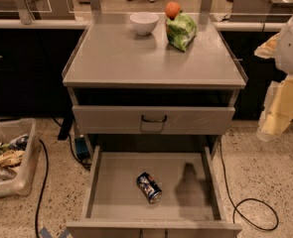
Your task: Pick pepsi can from middle drawer and place on counter
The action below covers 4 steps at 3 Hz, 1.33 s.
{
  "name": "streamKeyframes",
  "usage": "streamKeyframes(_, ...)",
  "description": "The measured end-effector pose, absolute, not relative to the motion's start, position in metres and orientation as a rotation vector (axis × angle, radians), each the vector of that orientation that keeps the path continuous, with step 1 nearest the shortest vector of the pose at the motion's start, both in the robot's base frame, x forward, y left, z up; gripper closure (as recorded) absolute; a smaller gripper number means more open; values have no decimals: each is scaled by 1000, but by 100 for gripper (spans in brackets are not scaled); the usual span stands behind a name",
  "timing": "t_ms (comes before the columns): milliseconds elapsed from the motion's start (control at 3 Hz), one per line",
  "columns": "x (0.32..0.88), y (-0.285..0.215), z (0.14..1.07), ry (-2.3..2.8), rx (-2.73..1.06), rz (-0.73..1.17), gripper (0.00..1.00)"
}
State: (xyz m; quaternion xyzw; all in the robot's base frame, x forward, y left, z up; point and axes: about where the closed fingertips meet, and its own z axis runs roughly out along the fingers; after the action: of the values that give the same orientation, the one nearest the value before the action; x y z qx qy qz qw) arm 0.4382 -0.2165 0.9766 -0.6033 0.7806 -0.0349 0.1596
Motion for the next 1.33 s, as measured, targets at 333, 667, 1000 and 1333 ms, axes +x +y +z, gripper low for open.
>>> streamKeyframes(333, 438, -215, 974, 2230, -1714, -106, 0)
streamKeyframes(667, 441, -213, 937, 2284, -1675, -91, 0)
streamKeyframes(1000, 429, -204, 874, 2373, -1684, -75, 0)
streamKeyframes(1333, 429, -204, 874, 2372, -1683, -75, 0)
